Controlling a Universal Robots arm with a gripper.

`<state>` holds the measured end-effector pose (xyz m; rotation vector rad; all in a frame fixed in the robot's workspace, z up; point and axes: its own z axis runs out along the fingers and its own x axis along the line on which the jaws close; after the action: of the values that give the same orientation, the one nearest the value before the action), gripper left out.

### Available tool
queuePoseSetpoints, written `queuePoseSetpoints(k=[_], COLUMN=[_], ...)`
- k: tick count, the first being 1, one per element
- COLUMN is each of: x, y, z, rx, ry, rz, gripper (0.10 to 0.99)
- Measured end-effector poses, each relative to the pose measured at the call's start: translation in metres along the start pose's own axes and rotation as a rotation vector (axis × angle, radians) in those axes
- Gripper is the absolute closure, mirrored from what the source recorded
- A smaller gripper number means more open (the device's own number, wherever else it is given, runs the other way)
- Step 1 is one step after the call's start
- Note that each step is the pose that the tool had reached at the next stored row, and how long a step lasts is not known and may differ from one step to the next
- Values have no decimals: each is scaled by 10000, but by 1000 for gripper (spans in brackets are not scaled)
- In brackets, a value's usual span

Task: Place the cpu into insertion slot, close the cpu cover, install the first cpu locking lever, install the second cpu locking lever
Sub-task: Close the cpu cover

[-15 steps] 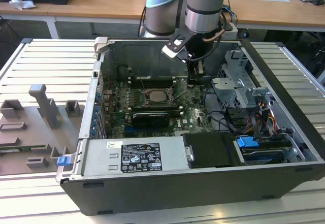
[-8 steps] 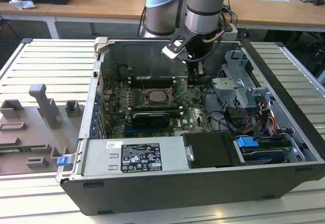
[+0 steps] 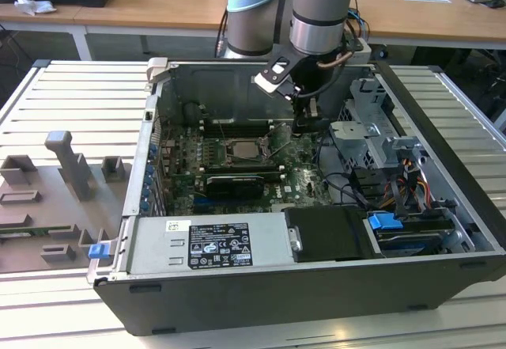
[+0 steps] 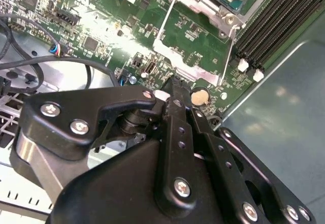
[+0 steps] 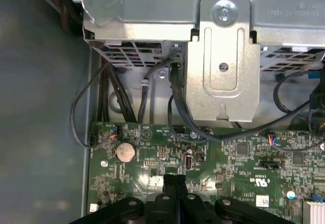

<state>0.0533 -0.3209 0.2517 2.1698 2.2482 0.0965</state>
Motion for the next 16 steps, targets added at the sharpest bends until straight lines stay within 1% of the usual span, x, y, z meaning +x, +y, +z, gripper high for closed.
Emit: queuePoseSetpoints(k=[5, 16], x=[3, 6], y=[-88, -150], z=[-4, -7], rx=[-1, -1], ry=[4, 3], rz=[0, -1], gripper=[980, 980])
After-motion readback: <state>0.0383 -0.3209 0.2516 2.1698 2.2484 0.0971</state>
